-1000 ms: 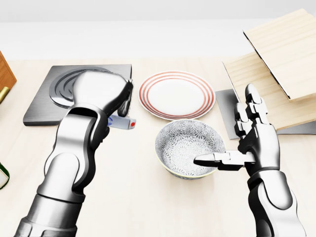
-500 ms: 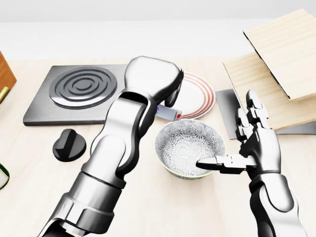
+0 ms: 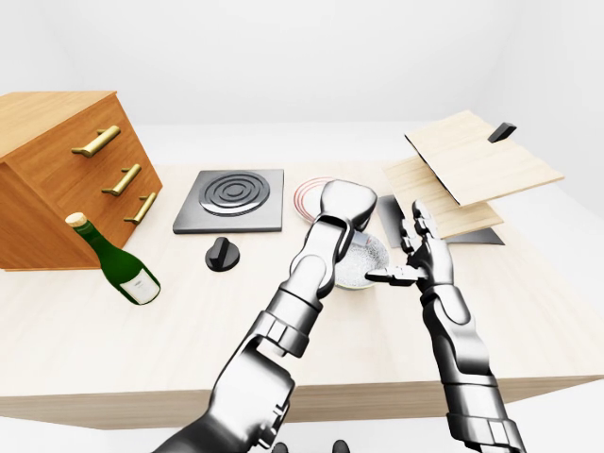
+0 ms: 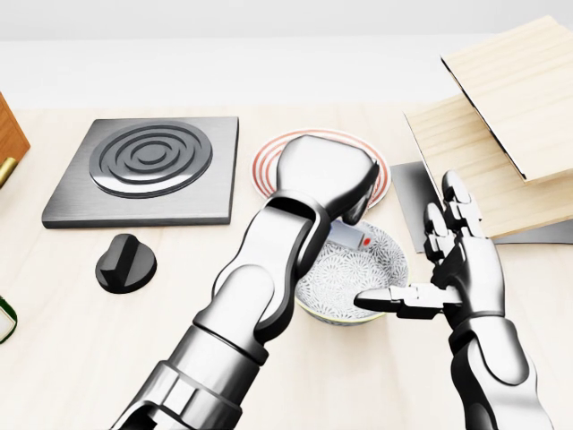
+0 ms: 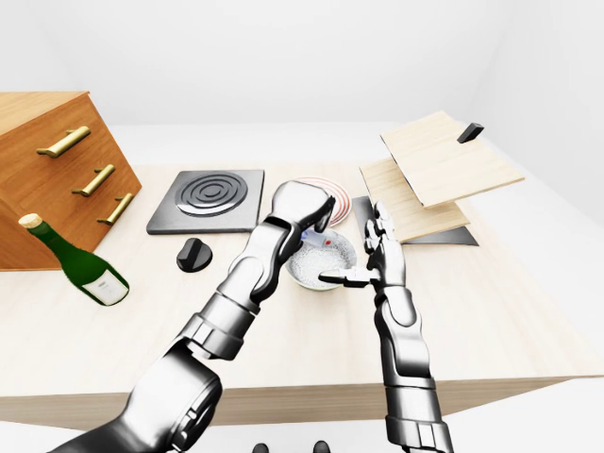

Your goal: Pick up the cream cheese and put it in the bowl.

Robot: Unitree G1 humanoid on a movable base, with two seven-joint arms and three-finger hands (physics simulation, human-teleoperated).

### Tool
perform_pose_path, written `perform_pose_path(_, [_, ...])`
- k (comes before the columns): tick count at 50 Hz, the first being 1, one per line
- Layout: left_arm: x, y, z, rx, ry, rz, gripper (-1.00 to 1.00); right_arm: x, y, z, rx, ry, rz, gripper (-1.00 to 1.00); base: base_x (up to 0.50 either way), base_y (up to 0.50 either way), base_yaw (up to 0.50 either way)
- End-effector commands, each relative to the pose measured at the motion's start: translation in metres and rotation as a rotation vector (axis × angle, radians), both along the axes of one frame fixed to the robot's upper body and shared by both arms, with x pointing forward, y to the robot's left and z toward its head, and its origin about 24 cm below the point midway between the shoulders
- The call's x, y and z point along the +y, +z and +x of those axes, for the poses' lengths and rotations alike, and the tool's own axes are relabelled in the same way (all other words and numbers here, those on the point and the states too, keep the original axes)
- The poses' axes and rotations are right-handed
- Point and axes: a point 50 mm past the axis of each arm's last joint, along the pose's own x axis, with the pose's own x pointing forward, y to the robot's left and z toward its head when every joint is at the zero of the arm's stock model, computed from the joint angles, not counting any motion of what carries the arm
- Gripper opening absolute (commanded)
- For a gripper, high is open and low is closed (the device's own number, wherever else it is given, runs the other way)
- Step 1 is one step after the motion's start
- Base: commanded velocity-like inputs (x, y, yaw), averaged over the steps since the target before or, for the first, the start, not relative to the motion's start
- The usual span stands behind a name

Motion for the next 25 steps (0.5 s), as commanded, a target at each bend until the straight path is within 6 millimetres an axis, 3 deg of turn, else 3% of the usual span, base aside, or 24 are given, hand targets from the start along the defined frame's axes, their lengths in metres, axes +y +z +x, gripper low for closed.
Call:
perform_pose_path(1, [-0.015, 0.005, -0.007, -0.001, -0.054, -0.098, -1.00, -0.001, 0.001, 0.001, -0.004, -0.007, -0.001, 1.00, 0.00, 0.00, 0.00])
perform_pose_path(11, [-0.018, -0.010, -0.005, 0.019, -0.051, -0.090, -1.00, -0.001, -0.002, 0.000, 0.007, -0.005, 0.004, 1.00, 0.00, 0.00, 0.00])
perform_pose_path(25, [-0.023, -0.012, -0.003, 0.003, -0.058, -0.075, -1.00, -0.001, -0.005, -0.001, 0.022, -0.005, 0.006, 1.00, 0.00, 0.00, 0.00])
